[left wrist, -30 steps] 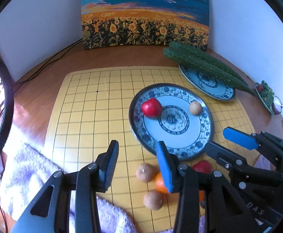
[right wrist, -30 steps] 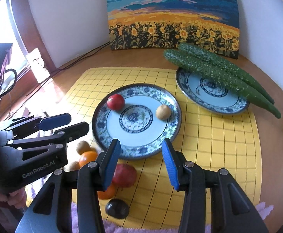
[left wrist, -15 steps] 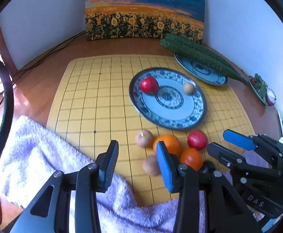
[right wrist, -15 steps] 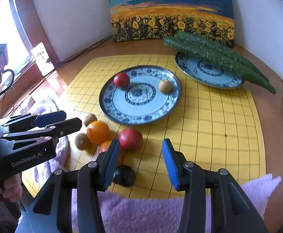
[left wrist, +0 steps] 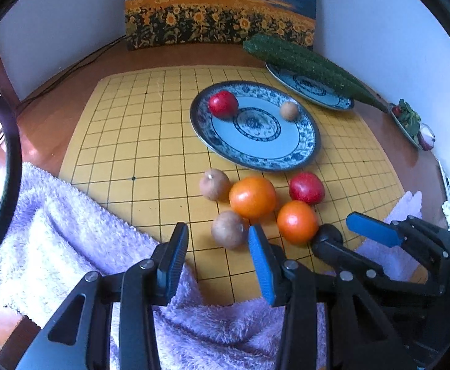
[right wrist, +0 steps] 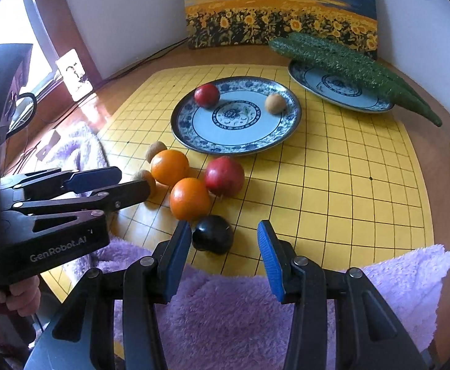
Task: Organize fruits
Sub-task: 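Grasp the dark plum with the right tool while the left tool grasps a potato, then carry plum and potato onto the patterned plate and open both tools, then move both tools back toward the remaining fruit, then grasp a red apple with the right tool while the left tool grasps a small potato, then carry apple and potato onto the patterned plate and open both tools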
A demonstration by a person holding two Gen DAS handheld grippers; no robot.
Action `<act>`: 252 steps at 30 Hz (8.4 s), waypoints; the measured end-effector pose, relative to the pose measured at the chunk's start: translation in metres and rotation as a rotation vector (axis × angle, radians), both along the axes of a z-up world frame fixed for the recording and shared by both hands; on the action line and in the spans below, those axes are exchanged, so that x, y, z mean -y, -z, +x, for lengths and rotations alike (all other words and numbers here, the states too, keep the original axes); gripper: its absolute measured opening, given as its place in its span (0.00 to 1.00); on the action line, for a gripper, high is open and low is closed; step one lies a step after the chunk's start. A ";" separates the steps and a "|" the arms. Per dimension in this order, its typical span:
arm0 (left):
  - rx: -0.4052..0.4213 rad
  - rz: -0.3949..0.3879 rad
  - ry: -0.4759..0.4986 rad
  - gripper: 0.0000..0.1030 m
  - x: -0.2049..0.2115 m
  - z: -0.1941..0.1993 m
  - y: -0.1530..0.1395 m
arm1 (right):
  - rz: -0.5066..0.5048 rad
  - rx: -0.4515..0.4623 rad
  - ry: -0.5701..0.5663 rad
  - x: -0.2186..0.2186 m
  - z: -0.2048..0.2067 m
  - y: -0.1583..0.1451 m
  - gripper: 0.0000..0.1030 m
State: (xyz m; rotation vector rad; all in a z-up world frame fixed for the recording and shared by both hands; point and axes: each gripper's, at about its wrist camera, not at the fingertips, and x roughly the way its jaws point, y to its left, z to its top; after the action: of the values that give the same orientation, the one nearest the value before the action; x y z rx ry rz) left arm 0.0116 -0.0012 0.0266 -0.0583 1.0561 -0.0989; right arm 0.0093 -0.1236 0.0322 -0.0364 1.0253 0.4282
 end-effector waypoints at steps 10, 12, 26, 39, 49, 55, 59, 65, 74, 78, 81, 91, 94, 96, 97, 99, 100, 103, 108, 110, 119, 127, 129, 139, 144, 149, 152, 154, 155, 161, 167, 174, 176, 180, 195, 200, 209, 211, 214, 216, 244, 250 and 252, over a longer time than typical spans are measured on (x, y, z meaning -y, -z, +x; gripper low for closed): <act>-0.003 0.004 0.001 0.41 0.001 0.003 0.009 | 0.010 -0.008 -0.018 -0.004 -0.001 0.007 0.45; 0.003 0.006 0.001 0.41 0.000 0.003 0.010 | -0.002 -0.009 -0.021 -0.005 -0.001 0.009 0.45; 0.027 0.012 0.004 0.27 0.001 0.004 0.012 | 0.016 0.006 -0.038 -0.006 -0.002 0.010 0.30; 0.077 0.012 -0.007 0.27 -0.002 -0.001 -0.013 | 0.026 0.045 -0.012 0.006 0.004 -0.008 0.30; 0.101 0.026 -0.021 0.27 -0.004 0.011 -0.023 | 0.037 0.074 0.012 0.015 0.019 -0.019 0.30; 0.113 0.030 -0.018 0.27 -0.001 0.016 -0.028 | 0.037 0.082 0.008 0.014 0.025 -0.021 0.30; 0.118 0.024 -0.014 0.27 0.001 0.019 -0.030 | 0.042 0.084 0.008 0.014 0.028 -0.021 0.30; 0.116 0.021 -0.009 0.27 0.003 0.025 -0.029 | 0.047 0.097 0.013 0.015 0.032 -0.024 0.30; 0.118 0.024 0.004 0.27 0.005 0.046 -0.026 | 0.056 0.126 0.004 0.013 0.048 -0.031 0.30; 0.114 0.018 0.016 0.27 0.007 0.056 -0.022 | 0.058 0.120 0.000 0.011 0.060 -0.029 0.30; 0.106 0.010 0.024 0.27 0.010 0.065 -0.018 | 0.056 0.122 -0.006 0.010 0.066 -0.028 0.30; 0.090 0.017 0.023 0.27 0.012 0.082 -0.008 | 0.059 0.097 -0.006 0.009 0.086 -0.015 0.30; 0.081 0.019 0.017 0.27 0.011 0.086 -0.004 | 0.058 0.089 -0.006 0.009 0.089 -0.011 0.30; 0.077 0.020 0.015 0.27 0.011 0.088 -0.002 | 0.055 0.085 -0.006 0.008 0.091 -0.008 0.30; 0.076 0.021 0.015 0.27 0.011 0.088 -0.001 | 0.054 0.083 -0.006 0.008 0.091 -0.007 0.30; 0.073 0.022 0.014 0.27 0.012 0.091 0.001 | 0.052 0.080 -0.006 0.007 0.093 -0.005 0.30; 0.071 0.022 0.014 0.27 0.012 0.091 0.001 | 0.051 0.079 -0.006 0.007 0.094 -0.004 0.30; 0.064 0.022 0.014 0.27 0.012 0.094 0.004 | 0.046 0.079 -0.011 0.004 0.095 -0.002 0.30; 0.063 0.027 0.021 0.27 0.013 0.095 0.006 | 0.040 0.073 -0.011 0.003 0.098 0.002 0.30; 0.062 0.026 0.023 0.27 0.014 0.095 0.006 | 0.040 0.069 -0.009 0.003 0.098 0.003 0.30; 0.064 0.037 0.034 0.30 0.016 0.093 0.003 | 0.056 0.071 0.005 0.005 0.099 0.003 0.41; 0.076 0.034 0.020 0.32 0.011 0.084 -0.006 | 0.055 0.087 0.033 0.009 0.093 -0.003 0.44; 0.078 0.031 0.018 0.32 0.010 0.081 -0.007 | 0.057 0.090 0.036 0.010 0.090 -0.005 0.44; 0.087 0.017 0.018 0.32 0.007 0.060 -0.018 | 0.068 0.105 0.040 0.013 0.071 -0.013 0.45; 0.089 0.005 0.016 0.32 0.007 0.050 -0.021 | 0.068 0.110 0.040 0.012 0.061 -0.016 0.45; 0.088 -0.004 0.014 0.32 0.006 0.042 -0.022 | 0.068 0.109 0.040 0.012 0.057 -0.017 0.44; 0.087 -0.009 0.012 0.34 0.004 0.036 -0.022 | 0.067 0.106 0.043 0.011 0.051 -0.016 0.44; 0.082 -0.013 0.010 0.34 0.003 0.033 -0.022 | 0.066 0.101 0.044 0.011 0.047 -0.014 0.44; 0.080 -0.015 0.009 0.34 0.003 0.032 -0.021 | 0.066 0.100 0.045 0.011 0.046 -0.014 0.44; 0.053 -0.032 0.008 0.35 0.002 0.022 -0.014 | 0.058 0.083 0.048 0.011 0.040 -0.010 0.44; 0.047 -0.041 0.014 0.35 0.006 0.020 -0.015 | 0.068 0.068 0.053 0.010 0.038 -0.008 0.44; 0.065 -0.062 -0.042 0.35 -0.013 0.017 -0.021 | 0.076 0.068 0.048 0.010 0.035 -0.008 0.44; 0.063 -0.057 -0.058 0.35 -0.017 0.019 -0.019 | 0.079 0.068 0.052 0.011 0.035 -0.008 0.45; 0.045 -0.057 -0.078 0.35 -0.023 0.025 -0.012 | 0.082 0.064 0.059 0.012 0.037 -0.007 0.45; 0.024 -0.095 -0.072 0.36 -0.024 0.036 -0.001 | 0.074 0.036 0.024 -0.001 0.038 -0.002 0.45; 0.012 -0.111 -0.063 0.36 -0.024 0.038 0.001 | 0.079 0.025 0.018 -0.005 0.040 0.002 0.45; -0.005 -0.159 -0.061 0.28 -0.025 0.044 0.003 | 0.128 -0.014 0.004 -0.005 0.047 0.006 0.32; -0.007 -0.177 -0.055 0.23 -0.025 0.044 0.003 | 0.125 -0.013 0.001 -0.005 0.047 0.006 0.32; -0.011 -0.188 -0.059 0.23 -0.026 0.045 0.002 | 0.125 -0.012 0.001 -0.004 0.047 0.005 0.32; -0.014 -0.198 -0.069 0.23 -0.029 0.044 0.001 | 0.126 -0.012 0.003 -0.002 0.046 0.005 0.32; 0.100 -0.138 -0.054 0.23 -0.026 0.036 -0.037 | 0.118 0.067 -0.006 0.000 0.041 -0.016 0.32; 0.119 -0.134 -0.030 0.23 -0.016 0.047 -0.042 | 0.106 0.088 0.004 0.005 0.049 -0.023 0.32; 0.120 -0.134 -0.022 0.23 -0.012 0.050 -0.042 | 0.101 0.094 0.011 0.007 0.052 -0.025 0.32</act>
State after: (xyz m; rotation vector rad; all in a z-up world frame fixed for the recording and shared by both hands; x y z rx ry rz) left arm 0.0616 0.0109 0.0683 -0.1831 0.9281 -0.1516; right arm 0.0617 -0.1305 0.0568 0.0397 0.9101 0.4638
